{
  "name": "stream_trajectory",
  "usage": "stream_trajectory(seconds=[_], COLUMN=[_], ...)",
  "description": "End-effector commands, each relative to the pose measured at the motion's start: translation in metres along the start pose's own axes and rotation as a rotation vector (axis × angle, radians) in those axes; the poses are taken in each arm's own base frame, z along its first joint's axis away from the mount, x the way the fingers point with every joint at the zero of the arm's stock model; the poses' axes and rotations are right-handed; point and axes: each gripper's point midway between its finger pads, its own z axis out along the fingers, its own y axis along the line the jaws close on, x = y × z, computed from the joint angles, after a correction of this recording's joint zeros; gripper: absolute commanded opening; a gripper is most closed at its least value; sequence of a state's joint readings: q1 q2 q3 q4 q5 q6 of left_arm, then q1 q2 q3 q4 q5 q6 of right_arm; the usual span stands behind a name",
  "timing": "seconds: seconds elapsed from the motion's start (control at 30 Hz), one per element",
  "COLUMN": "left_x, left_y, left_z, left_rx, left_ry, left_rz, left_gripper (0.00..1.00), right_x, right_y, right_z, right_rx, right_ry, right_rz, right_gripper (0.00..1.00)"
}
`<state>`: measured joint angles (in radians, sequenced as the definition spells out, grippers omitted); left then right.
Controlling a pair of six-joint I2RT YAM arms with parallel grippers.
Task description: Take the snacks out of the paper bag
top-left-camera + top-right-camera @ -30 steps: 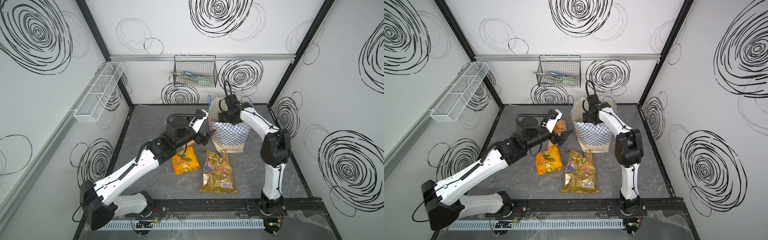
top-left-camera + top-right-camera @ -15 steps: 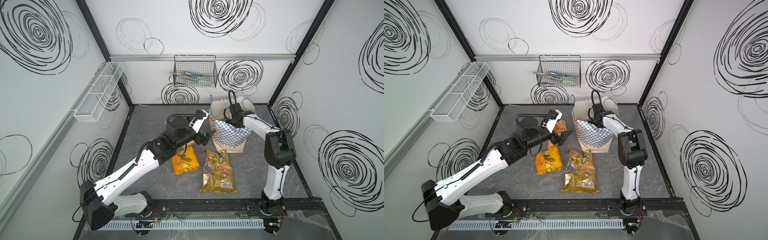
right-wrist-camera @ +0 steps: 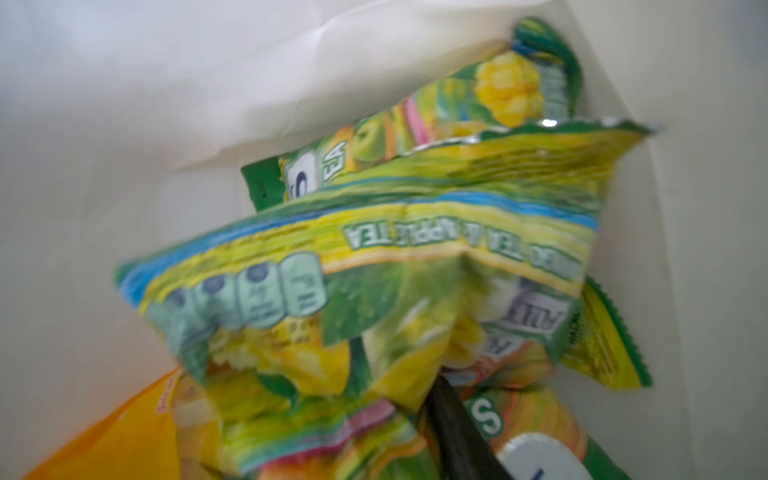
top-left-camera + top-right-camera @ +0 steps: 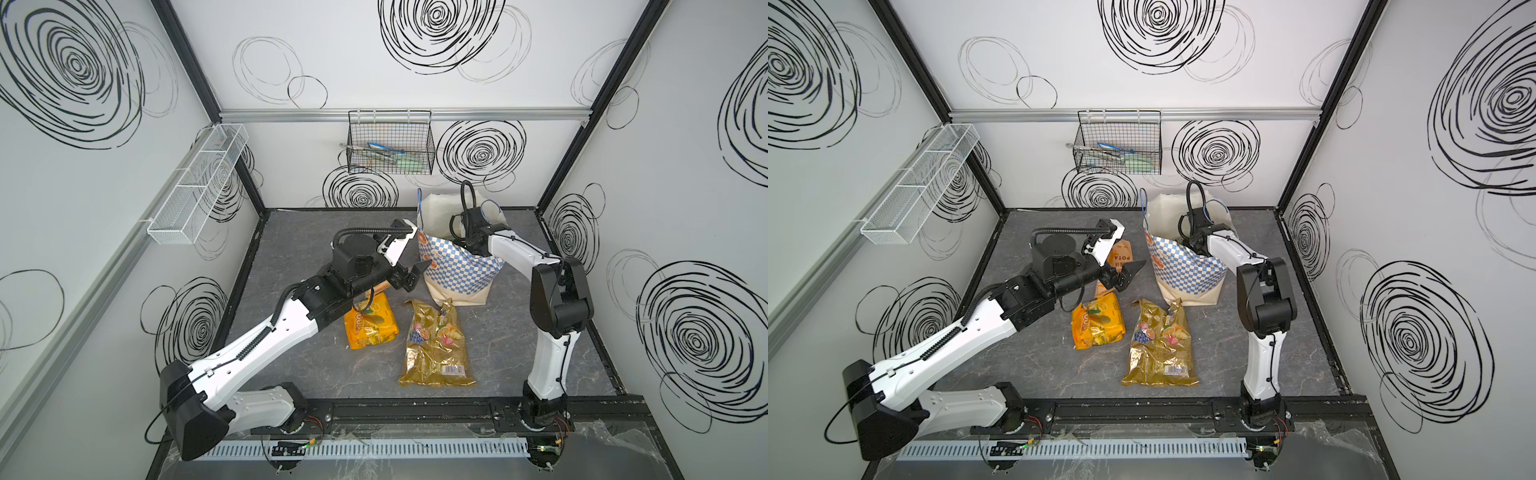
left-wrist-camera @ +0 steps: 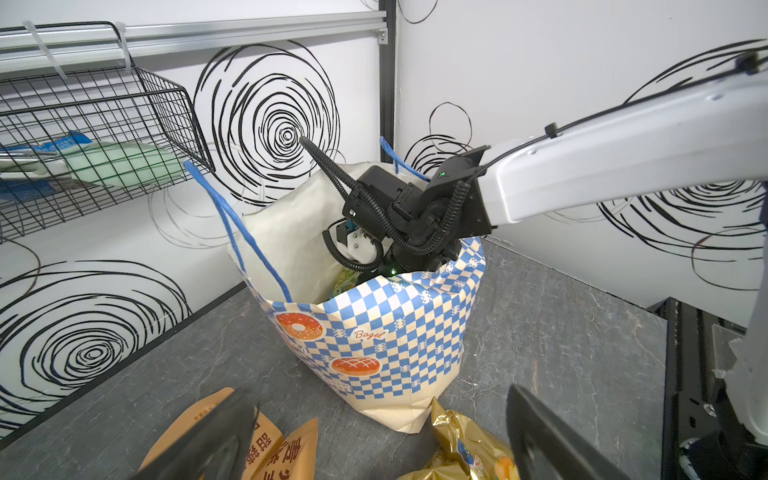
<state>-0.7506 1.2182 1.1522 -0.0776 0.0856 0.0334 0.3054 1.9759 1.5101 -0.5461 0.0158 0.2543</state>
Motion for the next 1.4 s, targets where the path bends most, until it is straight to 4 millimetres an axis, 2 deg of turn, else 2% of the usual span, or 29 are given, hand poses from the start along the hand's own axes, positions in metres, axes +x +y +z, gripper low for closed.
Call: stream_trajectory(seconds=[0.0, 0.13, 0.37, 0.5, 0.9, 1.07, 1.37], left_x=[-0.016, -0.017, -0.017, -0.017, -0.018, -0.018, -0.018], left_y=[-0.001, -0.001, -0.001, -0.002, -0.001, -0.001, -0.003], left_z=[-0.004, -0.004, -0.004, -0.004, -0.005, -0.006, -0.005], left_rx=[0.006, 0.006, 0.006, 0.009, 0.006, 0.004, 0.012], left_ry=[-0.068, -0.070, -0.071, -0.072, -0.076, -0.076, -0.077], left_rz=[0.002, 0.002, 0.000, -0.001, -0.001, 0.000, -0.002], left_gripper=[0.96, 0.96, 0.96, 0.96, 0.96, 0.96, 0.96], right_x=[0.027, 0.013, -0.018, -0.038, -0.076, -0.091, -0.107], right_y=[0.013, 0.018, 0.026, 0.031, 0.048, 0.049, 0.054], right_z=[0.004, -0.013, -0.051, -0.077, -0.139, -0.163, -0.199], right_rx=[-0.070, -0.093, -0.129, -0.151, -0.272, -0.309, -0.350], right_ry=[0.091, 0.039, -0.075, -0.153, -0.337, -0.440, -0.511], right_rz=[0.018, 0.025, 0.030, 0.031, 0.016, 0.018, 0.022], right_gripper=[0.29, 0.18, 0.05, 0.01, 0.00, 0.00, 0.00])
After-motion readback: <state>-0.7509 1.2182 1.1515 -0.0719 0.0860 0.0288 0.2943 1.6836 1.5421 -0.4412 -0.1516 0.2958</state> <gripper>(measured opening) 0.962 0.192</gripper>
